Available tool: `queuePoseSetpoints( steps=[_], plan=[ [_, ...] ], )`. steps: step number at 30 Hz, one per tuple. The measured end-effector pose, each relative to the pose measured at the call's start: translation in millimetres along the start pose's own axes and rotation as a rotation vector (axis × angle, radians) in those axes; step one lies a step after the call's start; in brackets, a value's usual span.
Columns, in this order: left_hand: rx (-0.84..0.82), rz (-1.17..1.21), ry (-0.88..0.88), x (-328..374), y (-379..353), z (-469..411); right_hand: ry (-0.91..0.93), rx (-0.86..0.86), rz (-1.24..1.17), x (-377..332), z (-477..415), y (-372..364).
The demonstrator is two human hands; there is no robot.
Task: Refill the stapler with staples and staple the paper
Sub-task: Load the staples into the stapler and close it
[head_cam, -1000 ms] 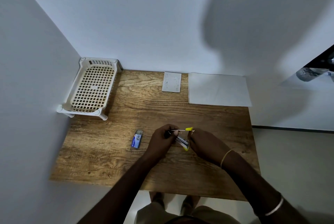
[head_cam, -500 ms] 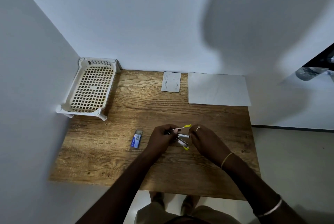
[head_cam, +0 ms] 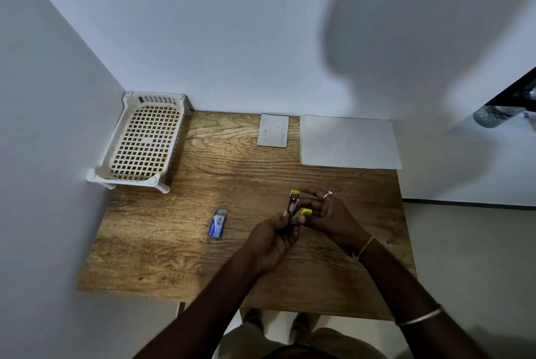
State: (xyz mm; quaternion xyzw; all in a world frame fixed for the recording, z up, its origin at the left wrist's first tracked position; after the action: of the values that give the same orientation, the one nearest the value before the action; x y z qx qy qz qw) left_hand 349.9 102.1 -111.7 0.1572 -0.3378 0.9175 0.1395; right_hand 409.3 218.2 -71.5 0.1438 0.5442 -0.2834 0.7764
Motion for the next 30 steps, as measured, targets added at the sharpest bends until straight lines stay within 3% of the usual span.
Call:
queuePoseSetpoints(
  steps=[5,11,14,18,21,30],
  plan=[
    [0.07,-0.159,-0.005,-1,5,-1,0.065,0.101,0.071,7,-9,10],
    [0.266,-0.433,-0.218,22,23,-7,0.141,0.175,0.264,-2,-13,14],
    [0.317,-0.59,-0.359,37,26,-5,0.163,0.199,0.507,-6,-15,13],
    [0.394,-1.071,-0.635,57,19,8,0.242,0.164,0.917,-13,-17,2],
    [0.404,-1.193,-0.738,61,12,14,0.241,0.106,1.122,-9,-20,-7],
    [0.363,-1.524,-0.778,52,4,10,0.252,0.055,1.303,1,-23,-16]
  ],
)
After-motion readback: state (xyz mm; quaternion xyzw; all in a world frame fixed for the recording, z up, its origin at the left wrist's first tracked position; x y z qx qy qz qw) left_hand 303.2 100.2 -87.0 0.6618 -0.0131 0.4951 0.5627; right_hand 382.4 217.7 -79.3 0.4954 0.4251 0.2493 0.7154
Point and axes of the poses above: each hand's wrist, its own z-axis away from the middle knuckle, its own y-axis out of the back of the hand, x = y × z, the point moved 8 cm from there along -z, towards the middle knuckle, and after that the axes turned 5 degrees about x, right-handed, at the moved point
